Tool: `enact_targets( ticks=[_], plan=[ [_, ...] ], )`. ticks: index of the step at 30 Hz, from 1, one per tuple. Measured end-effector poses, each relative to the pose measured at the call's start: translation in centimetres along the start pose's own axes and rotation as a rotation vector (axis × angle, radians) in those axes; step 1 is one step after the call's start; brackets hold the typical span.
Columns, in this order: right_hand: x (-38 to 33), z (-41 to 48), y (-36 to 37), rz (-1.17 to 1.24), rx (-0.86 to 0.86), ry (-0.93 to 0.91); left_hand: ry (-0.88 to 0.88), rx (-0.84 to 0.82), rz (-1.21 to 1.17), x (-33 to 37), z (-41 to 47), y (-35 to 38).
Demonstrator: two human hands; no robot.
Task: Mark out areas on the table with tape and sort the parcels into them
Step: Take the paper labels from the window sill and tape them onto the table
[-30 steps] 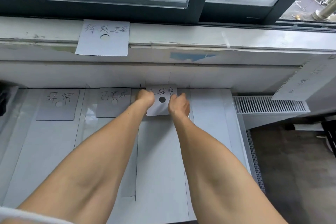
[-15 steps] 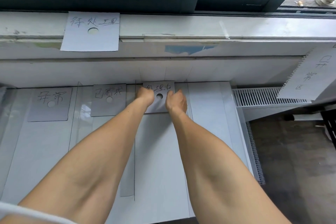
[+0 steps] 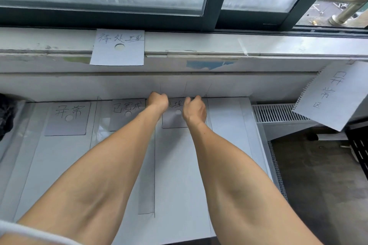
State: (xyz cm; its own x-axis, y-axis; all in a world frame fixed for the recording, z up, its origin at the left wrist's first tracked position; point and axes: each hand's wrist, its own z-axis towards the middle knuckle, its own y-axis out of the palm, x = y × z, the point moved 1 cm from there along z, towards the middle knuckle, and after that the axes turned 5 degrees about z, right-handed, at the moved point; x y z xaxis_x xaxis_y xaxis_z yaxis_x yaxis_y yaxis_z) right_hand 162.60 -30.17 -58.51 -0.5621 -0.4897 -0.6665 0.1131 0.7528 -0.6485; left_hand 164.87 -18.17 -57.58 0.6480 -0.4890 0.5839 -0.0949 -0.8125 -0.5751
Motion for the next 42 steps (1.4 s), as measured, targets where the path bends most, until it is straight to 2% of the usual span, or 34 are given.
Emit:
enact_targets(
  ticks=[5, 12, 14, 17, 20, 25, 29, 33, 42],
  plan=[
    [-3.8, -3.0, 0.0, 0.027, 0.037, -0.076, 0.032, 0.063, 0.040, 0.0, -1.0, -5.3],
    [-9.7, -7.8, 0.4, 0.106, 0.087, -0.149, -0.037, 0.208, -0.027, -2.3, -1.4, -15.8],
    [-11.6, -8.7, 0.4, 0.152, 0.112, -0.182, -0.054, 0.319, -0.062, -2.6, -1.5, -19.2],
    [-14.3, -9.6, 0.2, 0.154, 0.183, -0.301, 0.016, 0.525, -0.009, -2.3, -2.2, -23.0],
    [-16.5, -10.3, 0.2, 0.117, 0.243, -0.393, 0.115, 0.587, 0.000, -1.0, -2.6, -24.9],
    [-18.8, -10.7, 1.0, 0.045, 0.213, -0.428, 0.229, 0.505, -0.001, 1.0, -2.8, -25.4],
    [-20.1, -10.4, 1.6, 0.005, 0.176, -0.422, 0.281, 0.356, 0.055, 2.3, -2.5, -25.0],
    [-21.0, -9.6, 2.2, -0.040, 0.134, -0.407, 0.296, 0.259, 0.085, 3.4, -2.0, -24.8],
    [-22.5, -8.1, 3.1, -0.066, -0.033, -0.250, 0.252, 0.083, 0.133, 4.3, -1.3, -24.1]
  ],
)
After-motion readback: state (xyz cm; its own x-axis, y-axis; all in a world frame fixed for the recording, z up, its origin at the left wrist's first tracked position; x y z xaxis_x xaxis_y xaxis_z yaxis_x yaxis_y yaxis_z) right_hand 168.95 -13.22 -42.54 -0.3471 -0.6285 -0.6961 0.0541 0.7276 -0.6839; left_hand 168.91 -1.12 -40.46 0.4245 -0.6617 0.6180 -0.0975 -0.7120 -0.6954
